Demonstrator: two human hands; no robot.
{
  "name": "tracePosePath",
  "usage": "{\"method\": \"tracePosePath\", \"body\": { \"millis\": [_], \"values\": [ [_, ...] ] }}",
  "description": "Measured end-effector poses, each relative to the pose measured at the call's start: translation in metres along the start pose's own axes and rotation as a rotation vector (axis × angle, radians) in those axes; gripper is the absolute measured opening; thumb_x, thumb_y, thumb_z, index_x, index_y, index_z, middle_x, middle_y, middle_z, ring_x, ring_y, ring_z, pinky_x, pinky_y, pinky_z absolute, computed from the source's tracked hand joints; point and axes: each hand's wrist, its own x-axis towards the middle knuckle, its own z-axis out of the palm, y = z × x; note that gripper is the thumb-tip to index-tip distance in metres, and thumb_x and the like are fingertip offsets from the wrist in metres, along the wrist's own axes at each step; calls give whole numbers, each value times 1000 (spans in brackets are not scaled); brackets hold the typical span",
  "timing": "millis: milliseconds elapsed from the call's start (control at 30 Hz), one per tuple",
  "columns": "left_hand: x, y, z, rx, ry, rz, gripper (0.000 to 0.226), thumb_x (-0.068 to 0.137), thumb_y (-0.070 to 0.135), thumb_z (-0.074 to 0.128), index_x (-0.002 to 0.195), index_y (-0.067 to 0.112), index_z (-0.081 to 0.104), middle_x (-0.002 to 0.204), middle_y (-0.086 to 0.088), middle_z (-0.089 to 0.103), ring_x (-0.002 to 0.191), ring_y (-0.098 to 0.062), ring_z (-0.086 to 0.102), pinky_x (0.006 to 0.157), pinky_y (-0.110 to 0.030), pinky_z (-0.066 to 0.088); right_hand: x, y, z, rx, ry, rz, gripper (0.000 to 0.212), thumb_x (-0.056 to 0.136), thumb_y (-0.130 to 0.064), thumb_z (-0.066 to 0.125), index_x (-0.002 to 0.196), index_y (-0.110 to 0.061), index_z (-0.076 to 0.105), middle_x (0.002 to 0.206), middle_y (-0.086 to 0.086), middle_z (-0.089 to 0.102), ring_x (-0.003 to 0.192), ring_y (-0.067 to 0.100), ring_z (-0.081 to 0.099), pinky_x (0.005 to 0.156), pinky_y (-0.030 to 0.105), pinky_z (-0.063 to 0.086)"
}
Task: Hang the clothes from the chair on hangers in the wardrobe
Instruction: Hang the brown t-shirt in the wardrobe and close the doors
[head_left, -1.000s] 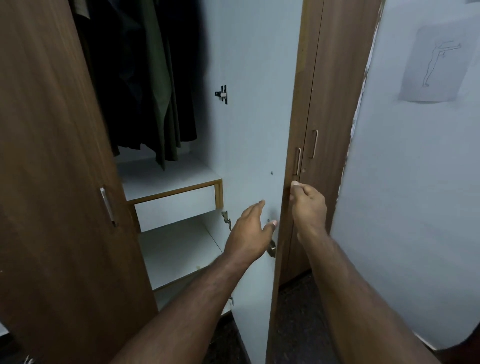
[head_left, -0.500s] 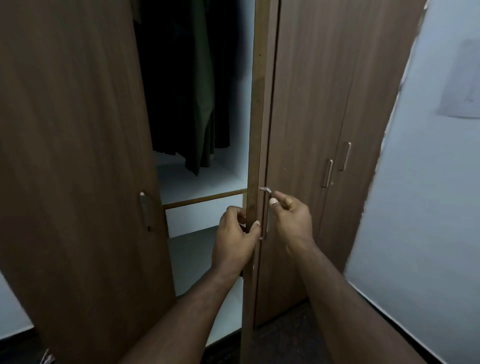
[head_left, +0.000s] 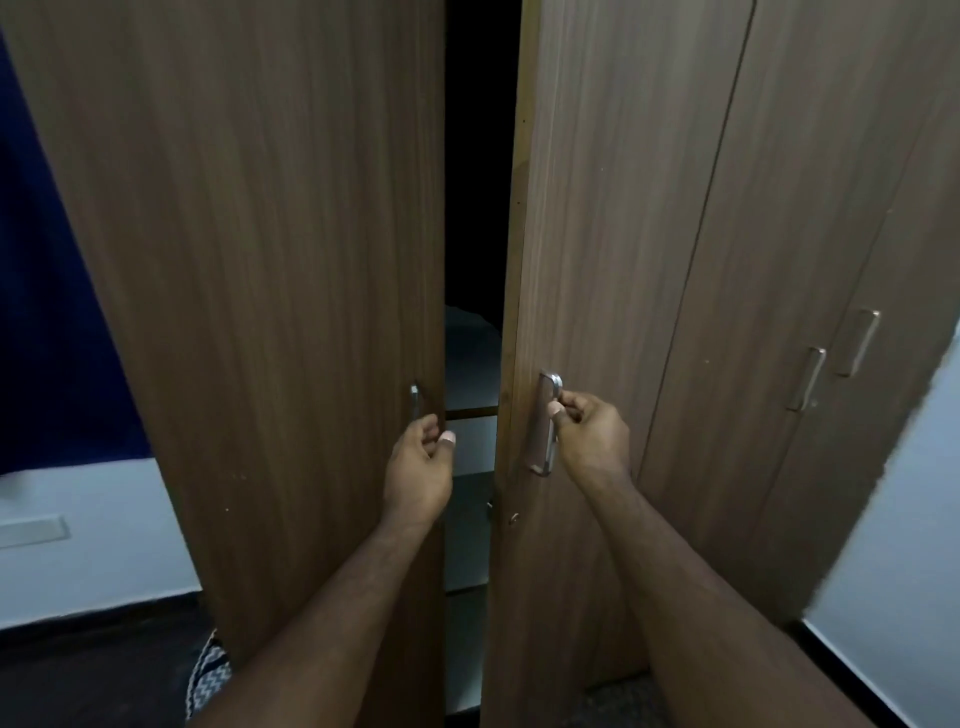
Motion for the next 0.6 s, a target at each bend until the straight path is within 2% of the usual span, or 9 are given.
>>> {"method": "tracePosePath", "body": {
  "millis": [67,133,200,300,433,533,600],
  "values": [
    [14,-5,-4,-6,14,-22,47,101,30,56,146,20,46,142,1,54,122,-9,53,92,-24,44,9,1,12,-2,-7,-15,19,97,-23,64,113,-17,72,82,-22,62,75,-8,59,71,14,55],
    [26,-9,-6,-14,25,-46,49,101,28,58,148,20,44,145,0,52,128,-12,52,101,-30,46,17,1,23,-3,-22,-25,20,98,-21,62,115,-14,71,85,-14,63,67,-10,55,49,4,45],
    [40,-16,-5,-4,33,-57,53,100,27,59,150,19,41,149,0,49,133,-15,49,105,-33,45,24,3,32,0,-43,-35,24,99,-21,61,119,-12,69,92,-7,64,67,-9,54,43,3,39],
    [57,-23,-3,22,66,-91,58,99,27,60,152,18,37,152,0,46,135,-15,47,102,-27,41,35,6,42,-5,-84,-63,20,98,-23,62,115,-16,70,88,-8,66,73,-3,60,44,3,39],
    [79,-23,7,21,100,-141,55,99,24,61,149,14,41,145,0,53,132,-17,51,107,-32,43,53,9,54,-14,-159,-74,20,99,-24,61,114,-14,70,92,-2,69,71,-3,60,42,5,41],
    [93,-23,14,0,134,-189,42,99,27,61,139,17,52,133,-1,63,120,-18,60,100,-35,48,63,13,63,-22,-196,-88,24,99,-27,60,118,-16,69,98,-4,70,78,3,65,51,14,52],
    [98,-24,14,26,125,-210,38,101,30,57,137,17,53,126,0,65,111,-18,62,92,-36,52,69,15,69,-40,-208,-103,23,99,-29,60,116,-18,69,97,-6,70,83,4,65,58,17,54]
  ]
}}
